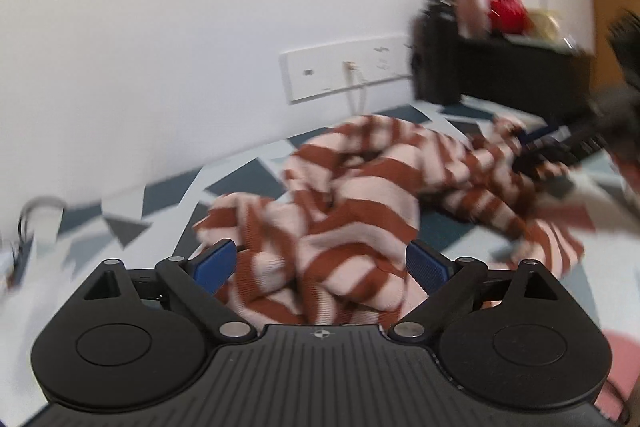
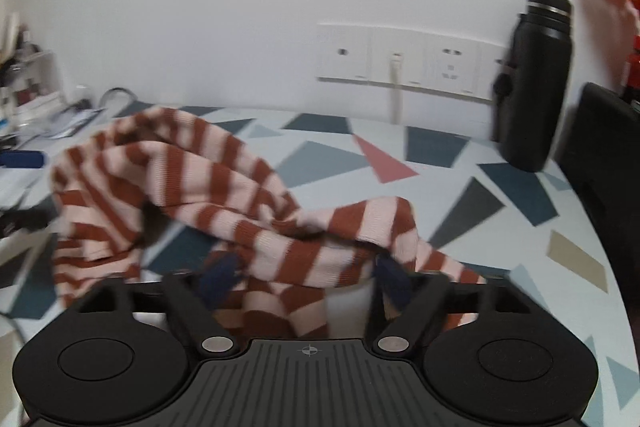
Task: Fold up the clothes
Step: 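Close the right tool on a sweater edge while the left tool grasps another edge, then lift the striped sweater and pull its edges apart with both tools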
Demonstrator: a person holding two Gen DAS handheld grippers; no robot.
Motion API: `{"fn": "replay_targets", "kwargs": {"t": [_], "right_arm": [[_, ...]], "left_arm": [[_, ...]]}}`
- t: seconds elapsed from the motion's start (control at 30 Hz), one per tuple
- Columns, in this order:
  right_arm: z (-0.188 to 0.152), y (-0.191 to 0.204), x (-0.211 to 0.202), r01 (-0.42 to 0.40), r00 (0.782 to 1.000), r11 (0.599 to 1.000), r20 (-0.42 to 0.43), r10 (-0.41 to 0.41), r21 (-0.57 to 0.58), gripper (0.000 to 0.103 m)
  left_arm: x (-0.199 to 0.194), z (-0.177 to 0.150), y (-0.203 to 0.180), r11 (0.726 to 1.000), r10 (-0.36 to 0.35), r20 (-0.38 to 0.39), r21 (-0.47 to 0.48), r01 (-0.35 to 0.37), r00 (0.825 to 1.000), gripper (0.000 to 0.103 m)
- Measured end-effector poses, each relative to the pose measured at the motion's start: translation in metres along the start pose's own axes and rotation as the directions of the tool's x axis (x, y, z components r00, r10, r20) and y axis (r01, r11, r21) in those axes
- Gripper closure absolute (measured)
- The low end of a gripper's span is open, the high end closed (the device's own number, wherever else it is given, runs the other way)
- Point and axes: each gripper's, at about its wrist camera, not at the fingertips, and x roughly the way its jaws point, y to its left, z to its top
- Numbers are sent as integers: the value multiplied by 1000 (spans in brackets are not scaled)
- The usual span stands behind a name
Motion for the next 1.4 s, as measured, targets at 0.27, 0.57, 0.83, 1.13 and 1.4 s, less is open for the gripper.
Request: {"fn": "replay_targets", "kwargs": {"t": [0.27, 0.57, 0.83, 1.13, 1.4], "right_arm": [[-12, -3, 10, 12, 1000, 1000, 14, -12, 15, 29], [-18, 1, -2, -26, 999, 1000, 33, 26, -6, 60], [-14, 27, -23, -129, 989, 989, 58, 133, -71, 62], [-32, 53, -27, -198, 980, 967, -53, 192, -160, 79], [-37, 108, -12, -331, 943, 919, -116, 312, -217, 94]], "left_arm": [[23, 3, -32, 989, -38, 19, 143, 35, 999, 10], [30, 13, -6, 988, -73, 14, 140, 70, 997, 86], [1, 32, 43, 999, -20, 117, -47, 26, 993, 93], [-5, 9, 39, 980, -133, 45, -146, 138, 990, 36], [0, -23, 6, 955, -263, -74, -159, 249, 962, 22]]}}
